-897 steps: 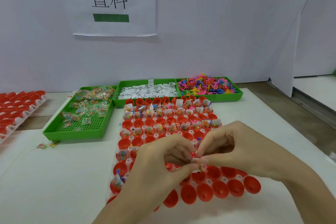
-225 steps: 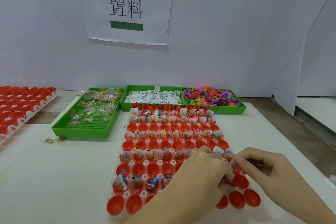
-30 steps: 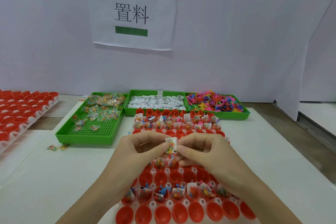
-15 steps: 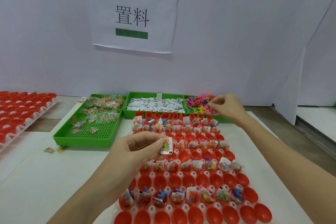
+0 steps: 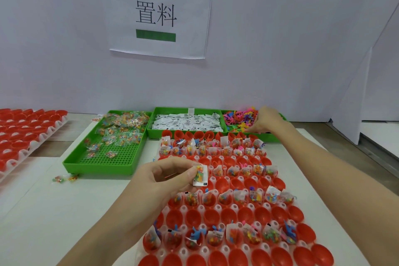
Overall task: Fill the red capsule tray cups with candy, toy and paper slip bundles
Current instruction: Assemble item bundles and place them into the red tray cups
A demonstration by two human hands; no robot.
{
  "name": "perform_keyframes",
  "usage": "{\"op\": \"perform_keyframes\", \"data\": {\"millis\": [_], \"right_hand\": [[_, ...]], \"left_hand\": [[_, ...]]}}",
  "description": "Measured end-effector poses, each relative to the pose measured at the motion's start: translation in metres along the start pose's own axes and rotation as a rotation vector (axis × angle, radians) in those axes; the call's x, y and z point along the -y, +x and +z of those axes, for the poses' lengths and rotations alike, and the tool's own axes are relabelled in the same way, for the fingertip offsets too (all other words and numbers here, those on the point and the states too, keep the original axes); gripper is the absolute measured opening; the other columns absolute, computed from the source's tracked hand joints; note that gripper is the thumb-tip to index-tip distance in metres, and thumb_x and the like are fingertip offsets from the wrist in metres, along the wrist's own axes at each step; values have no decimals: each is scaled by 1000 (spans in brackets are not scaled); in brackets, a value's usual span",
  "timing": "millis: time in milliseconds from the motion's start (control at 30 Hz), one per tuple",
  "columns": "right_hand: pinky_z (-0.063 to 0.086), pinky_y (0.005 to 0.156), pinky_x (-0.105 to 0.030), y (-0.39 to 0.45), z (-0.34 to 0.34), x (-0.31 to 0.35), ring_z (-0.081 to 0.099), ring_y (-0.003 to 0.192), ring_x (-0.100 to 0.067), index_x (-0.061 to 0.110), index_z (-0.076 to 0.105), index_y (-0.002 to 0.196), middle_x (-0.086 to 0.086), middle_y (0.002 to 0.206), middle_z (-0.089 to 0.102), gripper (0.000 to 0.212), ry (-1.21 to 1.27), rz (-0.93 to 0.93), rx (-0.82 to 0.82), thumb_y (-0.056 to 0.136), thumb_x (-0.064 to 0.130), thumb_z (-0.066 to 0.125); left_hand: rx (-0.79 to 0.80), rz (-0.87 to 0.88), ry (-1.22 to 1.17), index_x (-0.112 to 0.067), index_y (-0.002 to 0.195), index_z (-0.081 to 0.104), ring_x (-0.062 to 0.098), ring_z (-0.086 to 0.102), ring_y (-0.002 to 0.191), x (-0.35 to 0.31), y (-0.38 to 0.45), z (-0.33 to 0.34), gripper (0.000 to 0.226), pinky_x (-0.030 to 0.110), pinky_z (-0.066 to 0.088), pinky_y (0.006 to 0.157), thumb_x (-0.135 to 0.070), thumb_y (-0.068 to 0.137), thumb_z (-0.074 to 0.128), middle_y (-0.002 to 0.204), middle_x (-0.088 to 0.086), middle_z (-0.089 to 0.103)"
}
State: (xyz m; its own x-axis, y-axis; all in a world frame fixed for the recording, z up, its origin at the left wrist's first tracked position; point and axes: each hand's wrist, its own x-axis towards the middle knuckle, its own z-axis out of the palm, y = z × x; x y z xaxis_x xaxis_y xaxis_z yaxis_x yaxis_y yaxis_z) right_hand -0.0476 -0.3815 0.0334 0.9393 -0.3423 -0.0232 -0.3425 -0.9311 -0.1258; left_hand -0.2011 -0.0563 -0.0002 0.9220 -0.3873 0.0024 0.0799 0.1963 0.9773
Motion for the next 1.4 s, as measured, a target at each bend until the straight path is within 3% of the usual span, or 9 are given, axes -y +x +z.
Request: {"op": "perform_keyframes", "data": {"millis": [133, 300, 433, 600, 700, 833, 1000, 1200, 1400], "right_hand": [[59, 88, -42, -2, -2, -4, 73, 96, -26, -1, 78, 99, -15, 100, 77, 32, 47, 4, -21, 86, 29, 79], [49, 63, -28, -19, -2, -14, 61, 65, -11, 6, 81, 85, -11, 88, 78, 14, 329, -32, -151, 89, 17, 73], [49, 63, -22, -66, -8, -20, 71, 78, -16, 13, 80, 86, -2, 81, 77, 8, 728, -147, -131, 87, 21, 79], [54, 63, -18, -162, -15, -18, 71, 71, -11, 21, 80, 89, -2, 82, 78, 17, 1020, -401, -8, 81, 36, 80], [56, 70, -17, -210, -6, -12, 74, 79, -10, 25, 79, 91, 0, 88, 78, 9, 1048, -533, 61, 84, 31, 81], [58, 75, -23, -239, 11, -10, 74, 83, -17, 26, 78, 92, 0, 88, 76, 7, 1052, -592, 7, 89, 20, 78], [60, 76, -26, -255, 22, -15, 73, 84, -19, 30, 78, 94, 2, 90, 76, 7, 1077, -579, -39, 88, 30, 78], [58, 72, -18, -263, 31, -19, 75, 81, -12, 36, 80, 94, 6, 87, 78, 11, 1134, -537, -8, 84, 35, 75], [57, 72, -21, -264, 28, -33, 74, 81, -18, 26, 79, 94, -2, 88, 76, 8, 1152, -528, 17, 87, 30, 79]], "left_hand": [[6, 17, 0, -6, 96, 79, 16, 67, 74, 1, 0, 1, 25, 22, 56, 74, -22, 77, 86, 83, 5, 73], [22, 10, -75, 2, 97, 77, 20, 69, 76, -3, 0, 0, 29, 30, 60, 77, -18, 77, 83, 79, 10, 69], [-18, 21, -66, 1, 92, 78, 24, 72, 75, -6, -2, 2, 26, 31, 62, 75, -18, 75, 83, 82, 16, 72], [-46, 135, 136, -10, 91, 81, 24, 76, 79, -8, -8, 12, 23, 19, 58, 74, -25, 74, 85, 87, 14, 78], [9, 211, 215, -14, 90, 81, 21, 76, 80, -5, -14, 24, 17, 17, 57, 73, -23, 77, 85, 85, 11, 79], [67, 295, 278, -17, 92, 82, 22, 77, 79, 2, -22, 41, 11, 21, 59, 73, -19, 81, 83, 85, 9, 79], [49, 312, 301, -20, 90, 82, 22, 77, 78, 5, -25, 46, 8, 22, 60, 73, -20, 81, 82, 83, 7, 79], [69, 309, 397, -26, 90, 82, 20, 78, 80, 11, -26, 49, 10, 30, 63, 75, -28, 81, 82, 84, 2, 79], [81, 326, 420, -30, 89, 82, 18, 78, 80, 11, -25, 65, 10, 26, 62, 73, -32, 79, 83, 83, -3, 79]]}}
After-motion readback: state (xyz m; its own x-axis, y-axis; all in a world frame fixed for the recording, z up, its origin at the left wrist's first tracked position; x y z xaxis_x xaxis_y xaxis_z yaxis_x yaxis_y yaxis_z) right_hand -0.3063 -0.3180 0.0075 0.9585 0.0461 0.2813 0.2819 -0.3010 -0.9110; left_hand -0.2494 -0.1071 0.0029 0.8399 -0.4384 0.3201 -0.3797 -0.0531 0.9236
